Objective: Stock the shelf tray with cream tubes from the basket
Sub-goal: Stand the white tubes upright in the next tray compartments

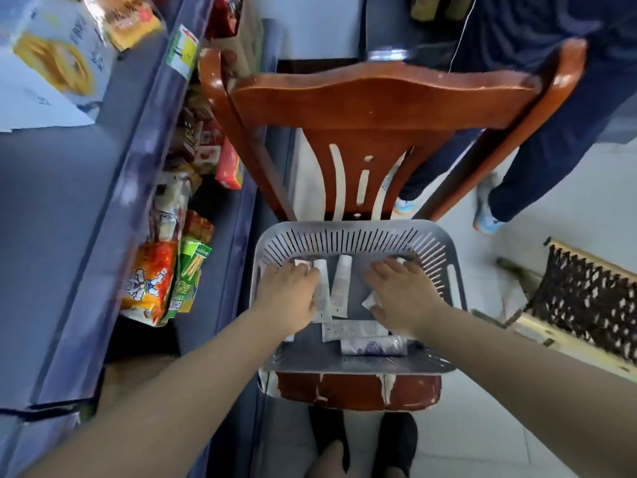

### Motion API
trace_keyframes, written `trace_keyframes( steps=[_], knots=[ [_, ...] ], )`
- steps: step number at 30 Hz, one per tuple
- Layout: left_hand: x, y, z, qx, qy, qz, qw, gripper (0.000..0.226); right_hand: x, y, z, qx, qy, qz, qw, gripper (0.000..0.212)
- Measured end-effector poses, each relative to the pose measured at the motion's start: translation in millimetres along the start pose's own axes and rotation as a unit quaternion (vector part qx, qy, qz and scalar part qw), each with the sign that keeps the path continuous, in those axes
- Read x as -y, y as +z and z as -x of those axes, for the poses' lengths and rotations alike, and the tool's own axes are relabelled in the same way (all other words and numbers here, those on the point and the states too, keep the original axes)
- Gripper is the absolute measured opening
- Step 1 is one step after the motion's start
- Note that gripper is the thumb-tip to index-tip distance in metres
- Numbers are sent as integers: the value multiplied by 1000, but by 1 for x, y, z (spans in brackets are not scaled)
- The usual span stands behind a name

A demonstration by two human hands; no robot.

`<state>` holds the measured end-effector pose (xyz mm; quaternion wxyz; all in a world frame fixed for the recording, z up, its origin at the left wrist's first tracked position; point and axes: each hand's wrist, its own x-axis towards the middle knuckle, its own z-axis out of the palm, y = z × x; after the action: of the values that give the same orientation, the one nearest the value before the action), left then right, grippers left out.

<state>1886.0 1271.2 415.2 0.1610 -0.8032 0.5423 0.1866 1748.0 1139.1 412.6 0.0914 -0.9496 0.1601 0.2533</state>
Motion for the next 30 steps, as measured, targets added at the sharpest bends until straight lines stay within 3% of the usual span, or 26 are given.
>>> trace_keyframes(
  steps=[6, 15, 20, 25, 28, 30],
  knots=[
    [-5, 78, -42, 50, 4, 25, 998, 42, -4, 77, -36, 65, 27, -39, 997, 61],
    [-20, 149, -92, 89, -29, 103, 990, 42, -28, 143, -74, 28, 118, -81, 989, 53],
    [-23, 167, -115, 65, -99, 242, 963, 44, -25, 156, -98, -7, 83, -97, 992, 43],
    [-27, 183, -130, 33, -159, 288, 944, 55, -14, 172, -131, -24, 12, -68, 997, 57],
    [-29, 190, -136, 24, -147, 312, 938, 60, -12, 177, -148, -32, -54, -39, 997, 56],
    [-22, 192, -137, 19, -124, 323, 938, 56, -17, 184, -156, -77, -101, -14, 992, 55]
  ],
)
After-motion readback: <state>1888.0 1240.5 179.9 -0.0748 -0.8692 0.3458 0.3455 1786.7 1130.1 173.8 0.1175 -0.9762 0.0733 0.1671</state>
